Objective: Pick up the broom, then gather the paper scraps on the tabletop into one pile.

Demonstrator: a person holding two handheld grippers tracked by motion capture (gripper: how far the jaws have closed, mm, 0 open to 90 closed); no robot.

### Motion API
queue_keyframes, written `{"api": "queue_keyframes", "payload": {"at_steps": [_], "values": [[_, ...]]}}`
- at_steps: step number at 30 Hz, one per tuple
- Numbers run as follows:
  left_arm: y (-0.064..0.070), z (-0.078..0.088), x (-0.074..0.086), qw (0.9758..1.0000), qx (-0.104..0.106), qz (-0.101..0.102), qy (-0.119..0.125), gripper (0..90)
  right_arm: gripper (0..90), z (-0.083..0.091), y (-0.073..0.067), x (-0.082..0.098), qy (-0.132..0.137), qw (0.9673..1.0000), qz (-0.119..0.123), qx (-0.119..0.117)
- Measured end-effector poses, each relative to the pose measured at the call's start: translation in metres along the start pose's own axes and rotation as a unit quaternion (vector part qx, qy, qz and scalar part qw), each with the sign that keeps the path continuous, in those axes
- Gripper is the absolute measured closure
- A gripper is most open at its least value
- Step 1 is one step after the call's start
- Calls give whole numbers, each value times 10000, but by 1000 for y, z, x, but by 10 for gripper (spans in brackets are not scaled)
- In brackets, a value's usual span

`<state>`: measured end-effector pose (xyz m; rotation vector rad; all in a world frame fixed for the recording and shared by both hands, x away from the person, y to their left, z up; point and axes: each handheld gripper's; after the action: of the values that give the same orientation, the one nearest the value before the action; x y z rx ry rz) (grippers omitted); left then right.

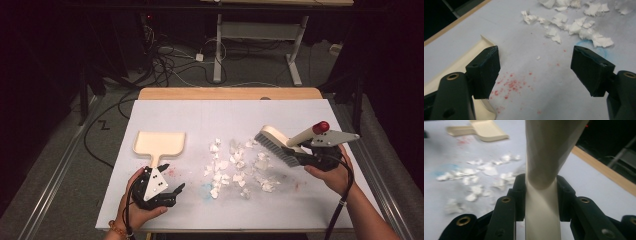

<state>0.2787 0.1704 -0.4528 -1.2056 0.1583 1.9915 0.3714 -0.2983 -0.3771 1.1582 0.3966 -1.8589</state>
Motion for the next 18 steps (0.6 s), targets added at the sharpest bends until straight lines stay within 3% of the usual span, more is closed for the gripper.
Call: {"api": "queue_keyframes", "payload": {"at_steps": [4, 11, 18], "values": [[1, -5, 0, 9999, 1, -72, -73, 230, 674, -7, 17, 1, -169, 9995, -83, 259], [-5, -4, 3, 9999, 13, 146, -39, 229, 673, -38, 42, -6, -564, 9972, -24, 498], [-5, -2, 4, 9999, 47, 131, -16, 228, 673, -86, 52, -22, -887, 9936, 349, 611]]}}
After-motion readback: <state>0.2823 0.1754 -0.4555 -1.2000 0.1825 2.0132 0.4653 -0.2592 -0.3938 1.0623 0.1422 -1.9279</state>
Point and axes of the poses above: each handheld gripper's, and its own axes: z roughly backward along the jaws, x roughly out of its underside, y roughly to its right, and after that the axes turned 2 degrees about -x, right-handed
